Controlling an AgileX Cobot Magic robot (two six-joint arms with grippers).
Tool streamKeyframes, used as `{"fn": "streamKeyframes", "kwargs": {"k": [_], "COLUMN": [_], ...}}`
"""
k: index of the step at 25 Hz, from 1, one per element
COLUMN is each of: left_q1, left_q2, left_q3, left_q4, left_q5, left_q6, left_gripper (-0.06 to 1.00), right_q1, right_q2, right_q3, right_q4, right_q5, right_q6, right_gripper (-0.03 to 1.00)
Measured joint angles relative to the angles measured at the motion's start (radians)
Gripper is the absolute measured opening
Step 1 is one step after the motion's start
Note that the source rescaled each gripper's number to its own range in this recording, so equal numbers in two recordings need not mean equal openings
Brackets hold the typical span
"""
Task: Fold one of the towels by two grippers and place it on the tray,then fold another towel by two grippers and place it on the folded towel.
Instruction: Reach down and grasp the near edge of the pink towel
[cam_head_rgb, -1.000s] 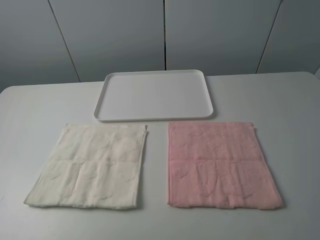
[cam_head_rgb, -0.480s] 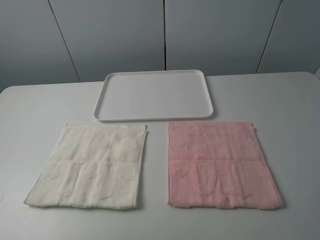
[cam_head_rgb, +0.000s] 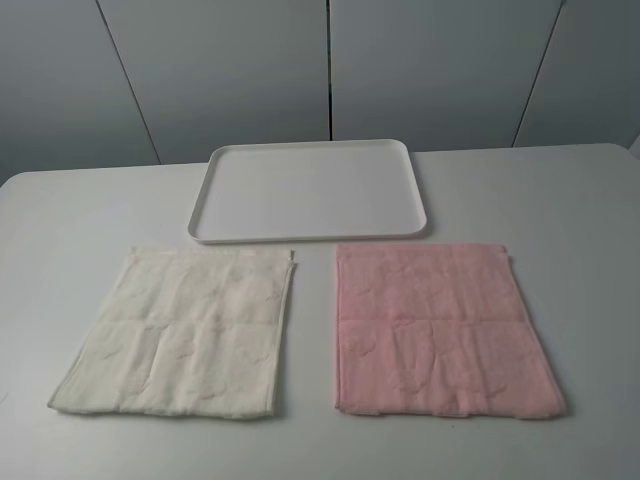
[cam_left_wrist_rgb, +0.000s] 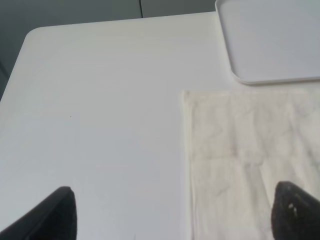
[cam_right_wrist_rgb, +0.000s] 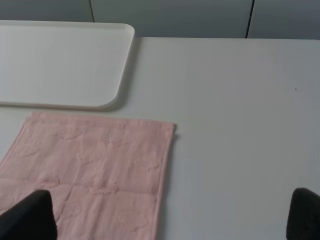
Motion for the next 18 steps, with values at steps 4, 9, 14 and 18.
{"fn": "streamKeyframes", "kwargs": {"k": [4,9,14,18], "left_q1": [0.0,0.0,0.0,0.0], "left_q2": [0.0,0.0,0.0,0.0], "left_q3": [0.0,0.0,0.0,0.0], "left_q4": [0.015,0.015,0.015,0.015], "left_q5": [0.0,0.0,0.0,0.0], "left_q6": [-0.019,-0.022,-0.024,-0.024], "left_gripper": [1.0,1.0,1.0,1.0], "right_q1": [0.0,0.009,0.01,0.01], "right_q2": [0.0,0.0,0.0,0.0], "right_q3": [0.0,0.0,0.0,0.0], "right_q4": [0.0,0.0,0.0,0.0], "right_q5": [0.0,0.0,0.0,0.0], "right_q6": [0.002,0.006,0.006,0.006], "right_gripper": [1.0,1.0,1.0,1.0]}}
